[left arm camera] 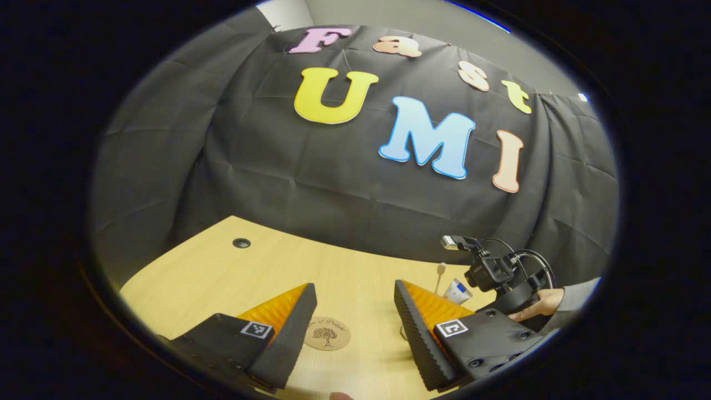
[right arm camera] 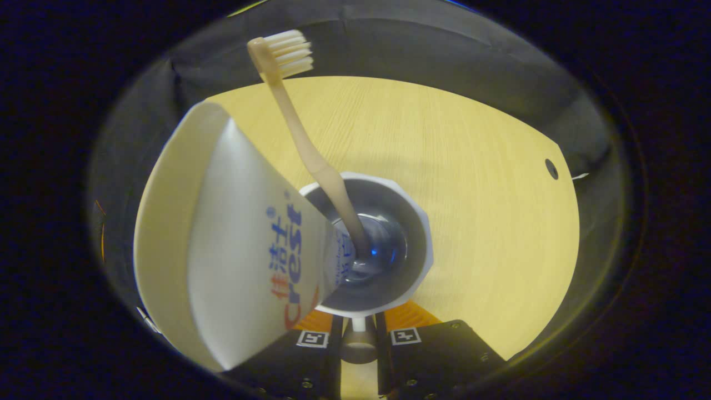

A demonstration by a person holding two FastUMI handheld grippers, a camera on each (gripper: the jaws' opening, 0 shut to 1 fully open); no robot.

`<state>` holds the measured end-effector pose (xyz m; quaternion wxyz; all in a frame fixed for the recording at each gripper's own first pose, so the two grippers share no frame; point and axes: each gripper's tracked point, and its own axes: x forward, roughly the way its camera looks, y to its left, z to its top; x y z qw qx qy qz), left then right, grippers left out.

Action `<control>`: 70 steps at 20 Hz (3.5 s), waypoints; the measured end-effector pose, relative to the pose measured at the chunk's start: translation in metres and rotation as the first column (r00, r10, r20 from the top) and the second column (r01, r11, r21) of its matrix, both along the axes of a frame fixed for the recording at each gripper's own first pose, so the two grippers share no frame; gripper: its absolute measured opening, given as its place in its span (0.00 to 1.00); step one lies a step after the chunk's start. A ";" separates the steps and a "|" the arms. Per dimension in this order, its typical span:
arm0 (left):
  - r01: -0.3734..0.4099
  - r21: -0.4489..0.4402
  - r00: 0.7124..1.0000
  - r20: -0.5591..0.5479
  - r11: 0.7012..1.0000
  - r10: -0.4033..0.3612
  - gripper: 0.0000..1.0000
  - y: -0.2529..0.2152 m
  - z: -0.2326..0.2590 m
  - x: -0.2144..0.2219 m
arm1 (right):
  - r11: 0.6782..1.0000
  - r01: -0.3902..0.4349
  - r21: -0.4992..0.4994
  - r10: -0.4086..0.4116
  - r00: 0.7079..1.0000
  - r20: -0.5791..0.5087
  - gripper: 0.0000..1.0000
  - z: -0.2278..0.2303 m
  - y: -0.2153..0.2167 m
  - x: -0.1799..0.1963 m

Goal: Put the toothbrush and toothpaste on the desktop into the cup, then pick up the cup and place it on the coaster on the desktop.

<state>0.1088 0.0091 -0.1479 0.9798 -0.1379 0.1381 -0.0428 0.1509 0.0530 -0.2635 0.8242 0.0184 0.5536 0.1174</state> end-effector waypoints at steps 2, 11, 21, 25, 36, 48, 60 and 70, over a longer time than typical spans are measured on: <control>-0.013 0.003 1.000 0.004 1.000 0.013 0.91 0.006 0.003 -0.006 | 1.000 -0.016 0.004 0.016 1.000 0.010 0.25 0.006 0.011 -0.001; -0.101 -0.009 0.995 0.014 0.995 0.102 0.91 0.056 0.014 -0.038 | 0.987 -0.159 0.027 0.157 0.986 0.063 0.25 0.037 0.091 0.003; -0.184 -0.008 0.983 0.017 0.983 0.185 0.91 0.111 0.018 -0.069 | 0.965 -0.261 0.003 0.260 0.964 0.053 0.25 0.030 0.160 0.016; -0.202 -0.004 0.979 0.013 0.979 0.202 0.91 0.124 0.018 -0.075 | 0.964 -0.266 -0.009 0.266 0.964 0.021 0.25 0.020 0.176 0.025; -0.208 -0.004 0.978 0.010 0.978 0.208 0.91 0.130 0.016 -0.076 | 0.961 -0.276 -0.019 0.276 0.961 -0.003 0.27 0.014 0.183 0.030; -0.168 0.008 0.985 0.046 0.986 0.168 0.92 0.095 0.037 -0.072 | 0.966 -0.246 0.075 0.236 0.964 0.124 0.71 0.072 0.161 -0.009; -0.072 0.027 0.995 0.075 0.997 0.070 0.91 0.029 0.063 -0.047 | 0.989 -0.032 0.142 -0.045 0.862 0.505 0.70 0.180 0.049 -0.052; 0.002 0.084 0.985 0.173 0.996 -0.017 0.91 -0.028 0.110 -0.044 | 0.975 0.177 0.137 -0.198 0.396 0.897 0.67 0.290 -0.057 -0.088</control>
